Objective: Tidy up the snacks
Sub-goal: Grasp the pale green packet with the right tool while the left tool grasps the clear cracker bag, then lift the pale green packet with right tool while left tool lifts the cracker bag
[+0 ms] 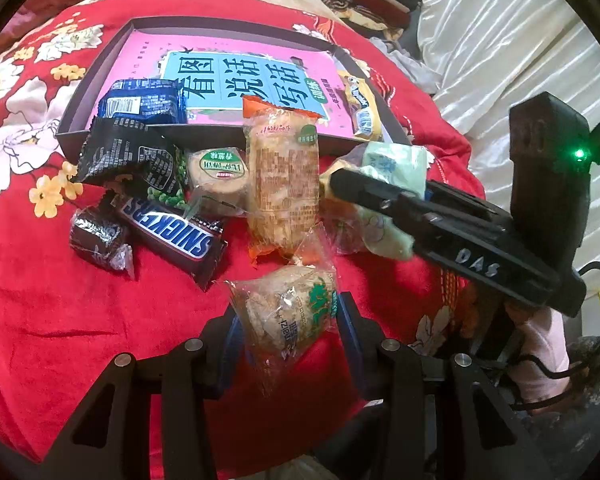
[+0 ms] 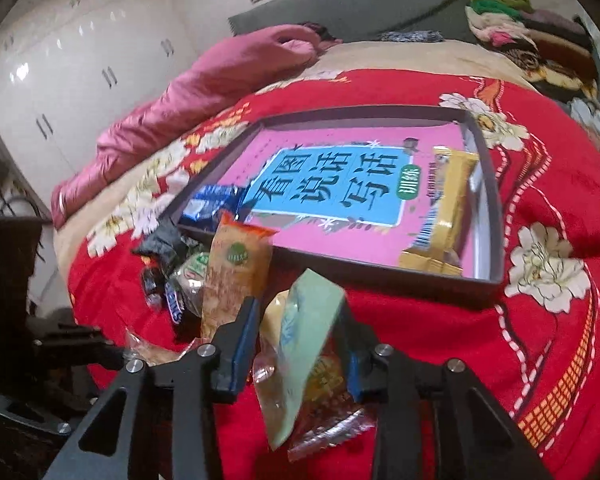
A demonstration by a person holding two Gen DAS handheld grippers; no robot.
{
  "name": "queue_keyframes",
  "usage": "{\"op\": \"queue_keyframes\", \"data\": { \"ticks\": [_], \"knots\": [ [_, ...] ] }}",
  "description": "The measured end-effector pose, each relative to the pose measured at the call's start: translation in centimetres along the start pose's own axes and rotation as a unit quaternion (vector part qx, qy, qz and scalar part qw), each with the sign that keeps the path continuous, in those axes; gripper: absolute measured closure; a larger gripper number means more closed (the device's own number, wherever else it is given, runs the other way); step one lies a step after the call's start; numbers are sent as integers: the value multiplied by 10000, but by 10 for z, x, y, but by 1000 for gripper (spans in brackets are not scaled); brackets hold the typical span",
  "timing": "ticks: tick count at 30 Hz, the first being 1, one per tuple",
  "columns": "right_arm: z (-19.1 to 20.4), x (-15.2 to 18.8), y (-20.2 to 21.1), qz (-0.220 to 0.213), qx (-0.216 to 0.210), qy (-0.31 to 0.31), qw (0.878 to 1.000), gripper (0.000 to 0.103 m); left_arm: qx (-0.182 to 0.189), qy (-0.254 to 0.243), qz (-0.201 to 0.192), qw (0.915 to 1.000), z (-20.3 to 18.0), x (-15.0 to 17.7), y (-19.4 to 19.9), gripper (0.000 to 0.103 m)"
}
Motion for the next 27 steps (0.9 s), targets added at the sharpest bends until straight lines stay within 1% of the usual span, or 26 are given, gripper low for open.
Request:
{"op": "queue_keyframes", "data": {
  "ticks": [3,6,7,11,14,18,20,27],
  "knots": [
    [2,6,-12,174,255,236,9992,65,0,8,7,10000,0,1,0,57],
    [2,6,-14,131,318,314,9989,66,3,7,14,10000,0,1,-1,57],
    [1,6,-14,115,304,302,9990,70,9,3,15,10000,0,1,-1,57],
    [-2,1,-3,-62,347,264,9990,70,15,-39,-53,10000,-2,-1,2,57],
    [-11,-6,9,-269,297,-2,9992,70,39,-56,-107,9999,-4,-4,6,57],
    [-23,-20,28,-689,215,-316,9969,70,87,-77,-218,9997,-8,-10,15,57],
    [-26,-27,38,-903,110,-452,9948,70,84,-110,-287,9995,-10,-14,20,57],
    [-22,-40,60,-1342,20,-469,9898,70,28,-205,-485,9986,-15,-26,34,57]
  ]
}}
Point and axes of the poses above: each gripper's, at about its wrist camera, not at the fingertips, and y roughly against the way its jaws point, z to its left, x to its underside, the point moved 9 cm from there along -y, roughly the way its jaws point, and after that the axes turned 15 degrees about x, right-handed, at the moved point
